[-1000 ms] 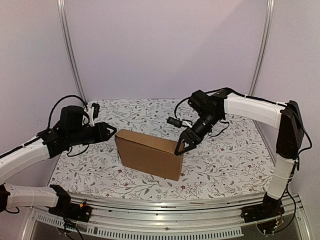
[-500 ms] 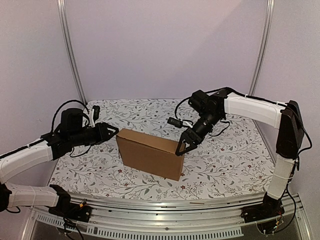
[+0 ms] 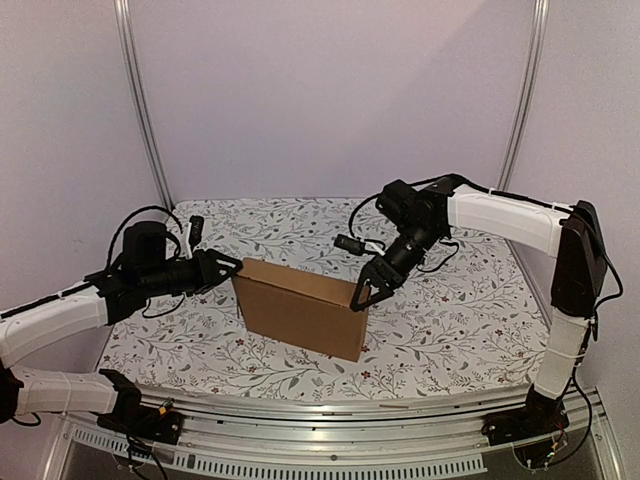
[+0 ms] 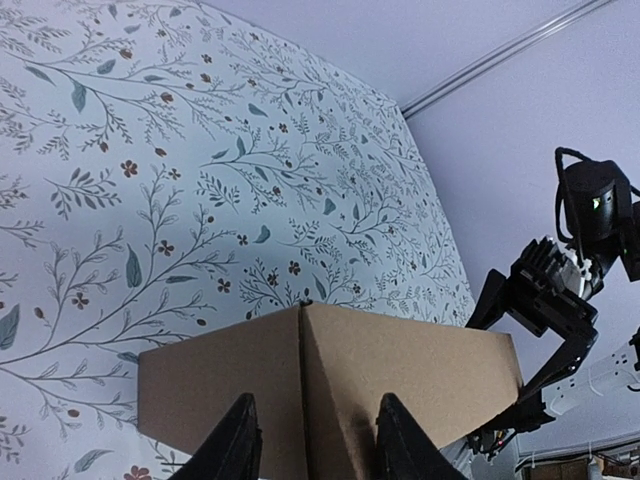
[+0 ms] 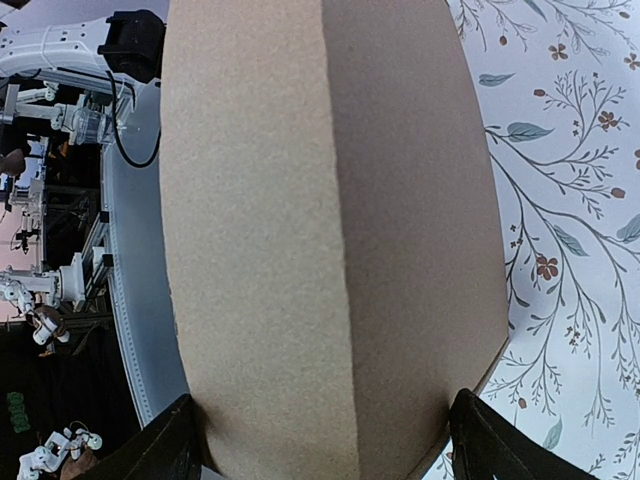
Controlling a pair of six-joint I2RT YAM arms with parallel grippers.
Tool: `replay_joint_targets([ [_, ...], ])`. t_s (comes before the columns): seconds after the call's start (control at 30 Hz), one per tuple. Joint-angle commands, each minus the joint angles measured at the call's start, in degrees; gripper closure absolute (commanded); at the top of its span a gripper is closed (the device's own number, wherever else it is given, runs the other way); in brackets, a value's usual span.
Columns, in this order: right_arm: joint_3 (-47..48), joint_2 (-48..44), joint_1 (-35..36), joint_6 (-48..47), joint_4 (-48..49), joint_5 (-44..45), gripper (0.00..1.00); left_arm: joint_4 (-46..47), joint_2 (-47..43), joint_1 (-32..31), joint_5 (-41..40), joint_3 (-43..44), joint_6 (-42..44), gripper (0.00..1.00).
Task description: Fold the paper box
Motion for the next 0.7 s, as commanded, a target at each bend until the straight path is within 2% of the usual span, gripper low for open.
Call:
replay_joint_targets([
  [0.0, -1.65, 3.7, -0.33, -0.93, -1.91, 10.46, 0.17, -0.04, 0.11, 0.05, 0.72, -2.4, -0.25, 0.61],
  [0.13, -1.74, 4.0, -0.36, -1.13, -2.03, 10.67, 0.17, 5.11, 2.38, 0.51, 1.41, -7.41, -2.35, 0.65],
  [0.3, -2.79, 4.64, -0.36, -1.65, -2.05, 11.69, 0.17, 24.1, 8.82, 1.68, 4.5, -17.24, -10.36, 0.66],
  [0.4, -3.69, 5.3, -0.33, -2.08, -1.99, 12.7, 0.17, 30.98, 13.46, 2.01, 4.81, -20.66, -12.27, 0.67],
  [0.57, -3.36, 6.39, -0.37, -2.84, -2.75, 13.69, 0.18, 33.84, 17.07, 2.74, 6.12, -19.86, -12.12, 0.67],
  [0.67, -0.75, 4.59, -1.01, -4.58, -4.74, 10.5, 0.17, 28.37, 13.82, 2.86, 7.49, -15.73, -10.04, 0.64],
])
